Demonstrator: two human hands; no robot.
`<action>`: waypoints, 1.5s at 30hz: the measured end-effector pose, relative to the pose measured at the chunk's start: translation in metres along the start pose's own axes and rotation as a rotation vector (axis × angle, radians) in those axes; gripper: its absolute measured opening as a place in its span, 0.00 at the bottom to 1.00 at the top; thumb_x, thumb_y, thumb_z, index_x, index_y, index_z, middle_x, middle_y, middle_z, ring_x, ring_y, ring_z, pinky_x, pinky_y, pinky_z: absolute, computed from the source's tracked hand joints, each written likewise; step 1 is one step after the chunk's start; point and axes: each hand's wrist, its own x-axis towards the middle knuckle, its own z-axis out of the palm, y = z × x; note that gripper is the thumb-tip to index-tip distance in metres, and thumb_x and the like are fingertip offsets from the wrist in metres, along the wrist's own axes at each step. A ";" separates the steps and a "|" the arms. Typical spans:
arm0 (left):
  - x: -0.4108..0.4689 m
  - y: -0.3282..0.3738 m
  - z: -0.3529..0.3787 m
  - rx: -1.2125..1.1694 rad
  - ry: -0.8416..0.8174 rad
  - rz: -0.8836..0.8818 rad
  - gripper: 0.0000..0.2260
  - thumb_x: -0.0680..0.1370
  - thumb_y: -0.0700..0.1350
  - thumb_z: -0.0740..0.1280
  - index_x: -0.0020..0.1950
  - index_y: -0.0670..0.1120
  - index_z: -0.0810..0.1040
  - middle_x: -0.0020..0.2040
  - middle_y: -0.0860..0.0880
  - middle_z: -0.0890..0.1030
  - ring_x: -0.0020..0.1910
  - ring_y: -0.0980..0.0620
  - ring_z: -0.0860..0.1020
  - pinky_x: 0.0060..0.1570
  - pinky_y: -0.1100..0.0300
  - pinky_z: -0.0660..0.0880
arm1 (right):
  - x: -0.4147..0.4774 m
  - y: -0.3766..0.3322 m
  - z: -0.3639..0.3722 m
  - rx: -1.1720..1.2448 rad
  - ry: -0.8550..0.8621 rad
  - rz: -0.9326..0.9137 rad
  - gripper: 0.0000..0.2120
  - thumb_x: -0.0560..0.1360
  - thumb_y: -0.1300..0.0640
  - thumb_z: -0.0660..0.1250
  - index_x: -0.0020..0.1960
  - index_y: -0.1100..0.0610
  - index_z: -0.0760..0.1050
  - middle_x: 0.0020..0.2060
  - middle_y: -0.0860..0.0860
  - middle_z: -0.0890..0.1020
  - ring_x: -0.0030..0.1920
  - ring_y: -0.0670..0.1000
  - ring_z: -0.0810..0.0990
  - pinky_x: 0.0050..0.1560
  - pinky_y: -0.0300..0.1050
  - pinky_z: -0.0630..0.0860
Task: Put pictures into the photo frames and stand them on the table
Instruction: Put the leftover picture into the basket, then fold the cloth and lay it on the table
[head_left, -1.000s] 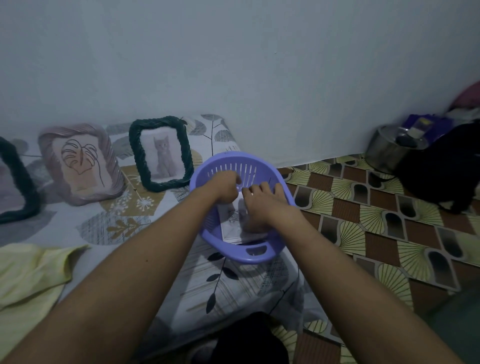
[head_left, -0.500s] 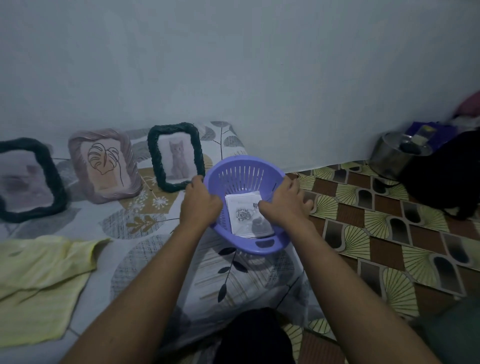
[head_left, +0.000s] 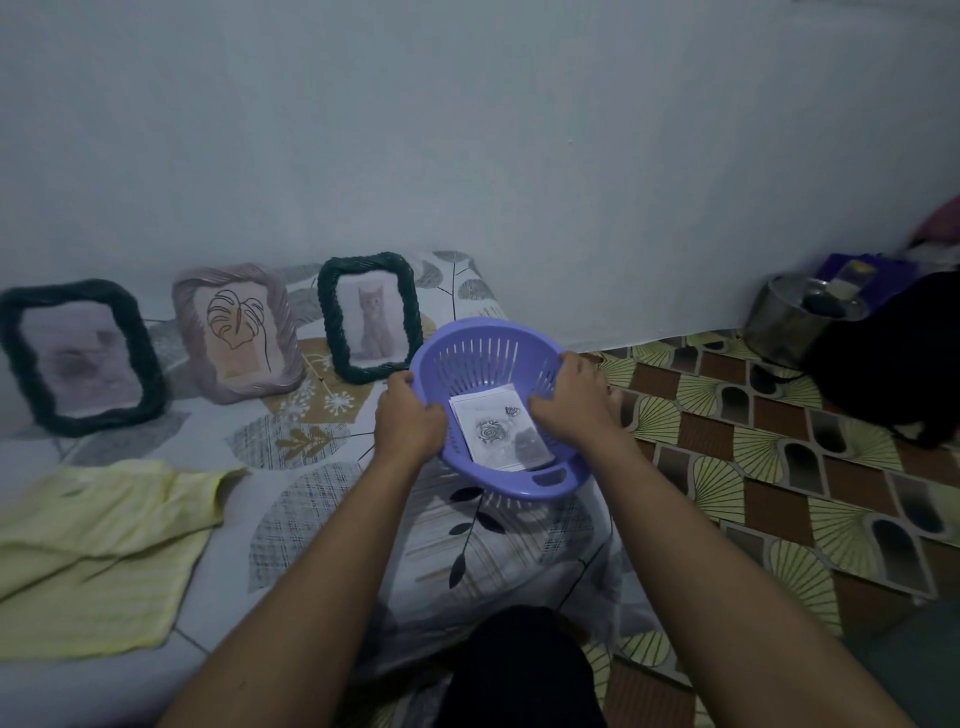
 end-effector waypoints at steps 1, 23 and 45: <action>-0.001 0.000 -0.001 0.008 -0.003 0.001 0.23 0.79 0.40 0.64 0.74 0.45 0.64 0.66 0.43 0.74 0.58 0.43 0.76 0.57 0.46 0.77 | -0.001 -0.001 0.000 -0.038 0.008 -0.005 0.34 0.75 0.48 0.65 0.76 0.59 0.58 0.73 0.57 0.65 0.73 0.59 0.62 0.70 0.60 0.57; -0.036 -0.040 -0.140 0.319 0.105 0.283 0.06 0.77 0.41 0.67 0.53 0.46 0.81 0.48 0.48 0.83 0.48 0.47 0.80 0.49 0.54 0.75 | -0.117 -0.168 0.049 0.702 -0.168 -0.366 0.13 0.73 0.68 0.59 0.54 0.58 0.75 0.47 0.50 0.78 0.49 0.51 0.74 0.47 0.44 0.68; -0.062 -0.215 -0.242 0.645 0.276 0.100 0.13 0.82 0.48 0.61 0.65 0.56 0.78 0.66 0.53 0.78 0.65 0.44 0.70 0.59 0.44 0.67 | -0.139 -0.246 0.191 0.472 -0.253 -0.293 0.10 0.77 0.46 0.64 0.48 0.51 0.80 0.54 0.54 0.79 0.56 0.56 0.75 0.57 0.51 0.74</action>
